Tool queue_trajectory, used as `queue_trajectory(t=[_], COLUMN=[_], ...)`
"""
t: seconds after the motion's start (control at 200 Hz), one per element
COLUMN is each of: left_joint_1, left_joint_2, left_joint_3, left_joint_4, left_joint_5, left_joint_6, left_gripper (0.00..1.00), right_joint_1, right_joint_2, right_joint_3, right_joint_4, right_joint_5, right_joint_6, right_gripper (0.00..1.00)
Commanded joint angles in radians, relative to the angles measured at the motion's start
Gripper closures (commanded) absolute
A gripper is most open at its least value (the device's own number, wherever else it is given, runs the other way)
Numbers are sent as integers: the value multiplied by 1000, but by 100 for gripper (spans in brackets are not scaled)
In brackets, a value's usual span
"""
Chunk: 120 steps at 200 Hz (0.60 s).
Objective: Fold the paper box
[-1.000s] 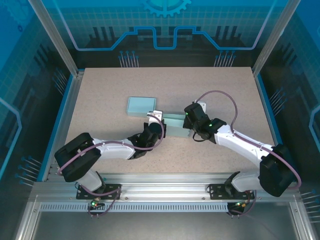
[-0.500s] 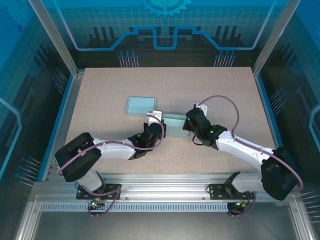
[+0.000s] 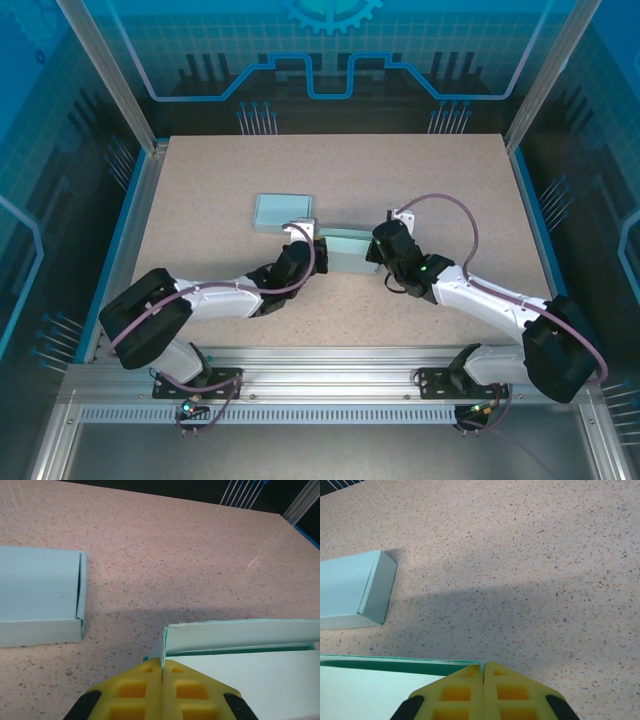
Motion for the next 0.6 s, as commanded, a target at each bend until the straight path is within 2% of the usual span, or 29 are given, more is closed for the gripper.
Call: queue_trajectory(t=[0.0,0.28,0.595], left_joint_1=[-6,30,51], left_joint_2=[-20,-16,-13], left_joint_3=[-14,-8,-5], left_joint_4=[-13,-6,-27], left_joint_5=[245,345,366], left_joint_6=[-73,-145,-172], left_gripper=[100,100,100], right_joint_1=[49,49,50], right_joint_2=[26,10,14], right_joint_3=[-37,-47,-37], right_joint_4=[-45,-79,-71], right_joint_5=[-134,-127,-131], right_joint_6=[-20,-32,-42], right_gripper=[100,100,100])
